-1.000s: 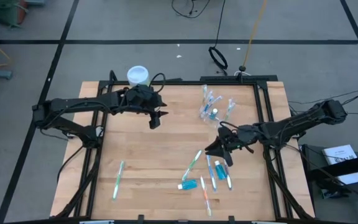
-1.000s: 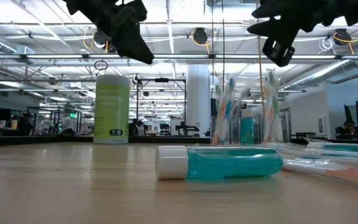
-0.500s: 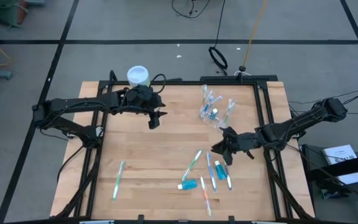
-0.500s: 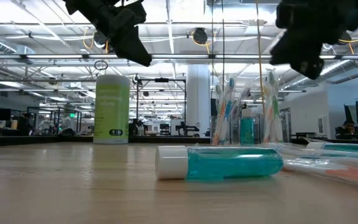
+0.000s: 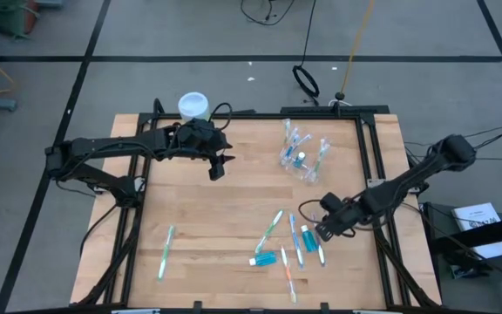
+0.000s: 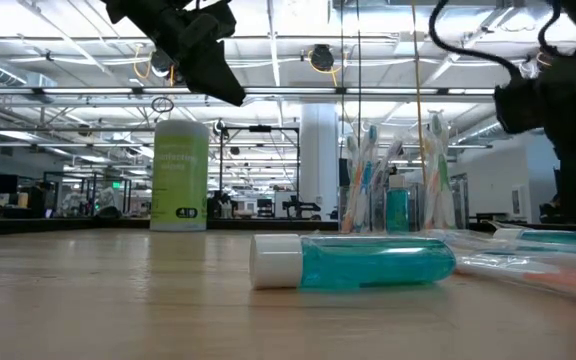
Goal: Pick & Place toothbrushing station
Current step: Put the violet toothbrush into the transparent organizer
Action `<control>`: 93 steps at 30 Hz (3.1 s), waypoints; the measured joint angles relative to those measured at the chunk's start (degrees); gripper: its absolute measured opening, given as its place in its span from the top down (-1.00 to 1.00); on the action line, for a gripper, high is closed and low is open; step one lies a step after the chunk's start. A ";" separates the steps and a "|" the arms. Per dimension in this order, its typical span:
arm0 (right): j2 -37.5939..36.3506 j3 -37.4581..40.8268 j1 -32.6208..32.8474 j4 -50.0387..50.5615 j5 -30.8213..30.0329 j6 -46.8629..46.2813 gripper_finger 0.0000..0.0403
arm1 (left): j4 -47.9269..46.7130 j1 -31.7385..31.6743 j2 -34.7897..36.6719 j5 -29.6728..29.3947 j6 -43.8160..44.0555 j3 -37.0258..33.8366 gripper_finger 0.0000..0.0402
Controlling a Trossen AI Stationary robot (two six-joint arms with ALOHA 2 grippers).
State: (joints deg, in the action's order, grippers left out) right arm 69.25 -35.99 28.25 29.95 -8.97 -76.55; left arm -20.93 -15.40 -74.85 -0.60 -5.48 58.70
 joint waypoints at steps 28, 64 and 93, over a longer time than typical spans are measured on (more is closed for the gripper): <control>1.68 0.06 -1.18 -8.92 -3.15 11.54 0.20 | 0.21 0.00 0.00 0.00 -0.02 0.00 0.12; 2.67 12.20 -5.51 -38.16 -15.24 39.88 0.97 | 1.51 0.00 -0.02 0.02 -0.26 0.00 0.12; -1.69 15.66 -23.48 -78.13 -48.19 81.67 1.00 | 1.46 0.00 -0.02 0.02 -0.27 0.00 0.12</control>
State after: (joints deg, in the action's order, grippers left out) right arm 67.56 -20.32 4.77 -48.18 -57.17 5.12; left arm -19.47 -15.40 -74.87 -0.58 -5.75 58.70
